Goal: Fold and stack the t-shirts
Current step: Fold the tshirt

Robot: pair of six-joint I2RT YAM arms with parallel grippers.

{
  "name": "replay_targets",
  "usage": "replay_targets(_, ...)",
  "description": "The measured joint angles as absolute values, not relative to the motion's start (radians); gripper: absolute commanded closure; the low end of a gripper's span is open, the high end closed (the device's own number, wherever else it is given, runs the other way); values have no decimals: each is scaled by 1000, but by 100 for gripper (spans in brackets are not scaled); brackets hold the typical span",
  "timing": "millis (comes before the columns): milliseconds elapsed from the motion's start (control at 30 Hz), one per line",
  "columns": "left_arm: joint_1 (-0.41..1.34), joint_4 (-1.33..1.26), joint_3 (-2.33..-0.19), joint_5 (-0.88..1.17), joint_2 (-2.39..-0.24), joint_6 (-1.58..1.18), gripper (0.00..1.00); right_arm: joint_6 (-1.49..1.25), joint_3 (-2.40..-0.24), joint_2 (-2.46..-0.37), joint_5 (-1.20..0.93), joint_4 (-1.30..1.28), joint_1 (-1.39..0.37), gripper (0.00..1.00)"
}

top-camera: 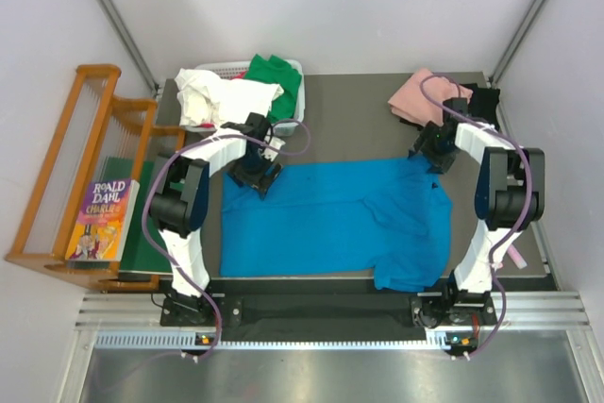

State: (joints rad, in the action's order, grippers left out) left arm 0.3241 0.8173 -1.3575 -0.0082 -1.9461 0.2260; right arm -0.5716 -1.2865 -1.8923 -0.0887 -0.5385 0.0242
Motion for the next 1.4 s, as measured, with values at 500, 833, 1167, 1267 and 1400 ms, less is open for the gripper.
replay_targets(500,319,758,-1296,7,-1900,226,23,-595,-1317,-1914,-181,-543,139,31)
replay_targets(833,319,729,-1264,-9,-1876,226,23,-635,-1207,-1682,-321,-469,84,21)
replay_targets(1167,319,761,-1301,-13,-1904,226,23,-704,-1047,-1483,-480,-366,-33,23)
replay_targets(1267,319,767,-1306,-15,-1908,226,23,-739,-1045,-1570,-522,-309,-39,23)
replay_targets(1400,319,773,-1314,-17,-1915,226,23,-777,-1049,-1694,-548,-264,-42,20)
